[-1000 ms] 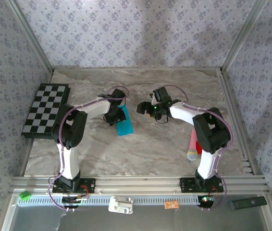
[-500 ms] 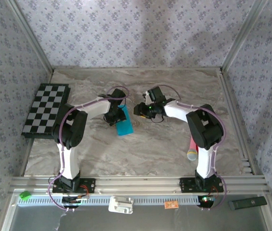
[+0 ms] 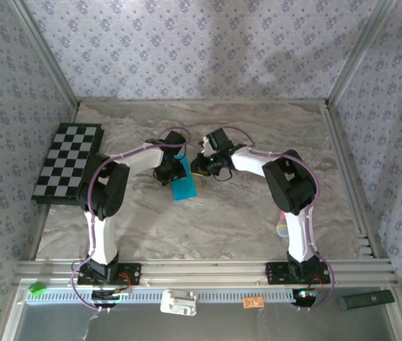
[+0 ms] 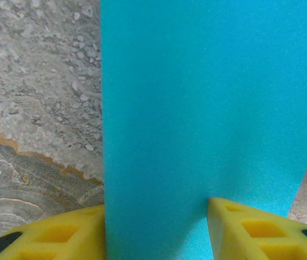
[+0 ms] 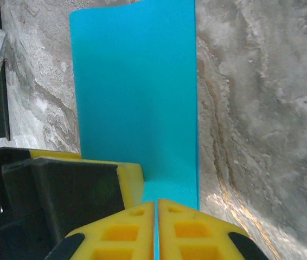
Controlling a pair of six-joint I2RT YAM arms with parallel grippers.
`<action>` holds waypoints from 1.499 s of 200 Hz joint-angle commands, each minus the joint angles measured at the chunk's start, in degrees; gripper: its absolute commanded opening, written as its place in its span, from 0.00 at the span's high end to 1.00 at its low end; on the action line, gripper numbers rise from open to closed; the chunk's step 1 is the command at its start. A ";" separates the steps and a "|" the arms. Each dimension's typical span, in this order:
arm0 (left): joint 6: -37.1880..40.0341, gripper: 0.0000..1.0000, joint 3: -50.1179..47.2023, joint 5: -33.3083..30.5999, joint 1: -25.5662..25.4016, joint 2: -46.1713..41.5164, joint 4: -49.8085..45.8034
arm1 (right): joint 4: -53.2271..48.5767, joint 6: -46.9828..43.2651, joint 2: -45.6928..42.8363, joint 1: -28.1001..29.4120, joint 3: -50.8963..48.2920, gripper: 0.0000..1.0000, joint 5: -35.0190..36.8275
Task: Fold a paper plane with a square sheet of paper (pick it up from the middle)
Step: Hold the square sheet of paper at the center of the table.
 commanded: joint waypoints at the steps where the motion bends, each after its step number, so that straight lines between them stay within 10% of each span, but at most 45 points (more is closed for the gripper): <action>1: -0.61 0.51 -4.29 1.19 -0.31 7.18 -3.61 | -2.60 -0.10 2.04 0.43 2.46 0.91 -0.89; 208: -0.24 0.51 -3.85 1.88 -0.32 6.98 -3.53 | -10.13 -3.53 8.82 1.39 4.21 0.99 3.04; 300: -0.48 0.38 -1.16 0.13 3.90 -11.63 -4.78 | -8.81 3.36 6.05 1.04 -3.75 1.00 10.13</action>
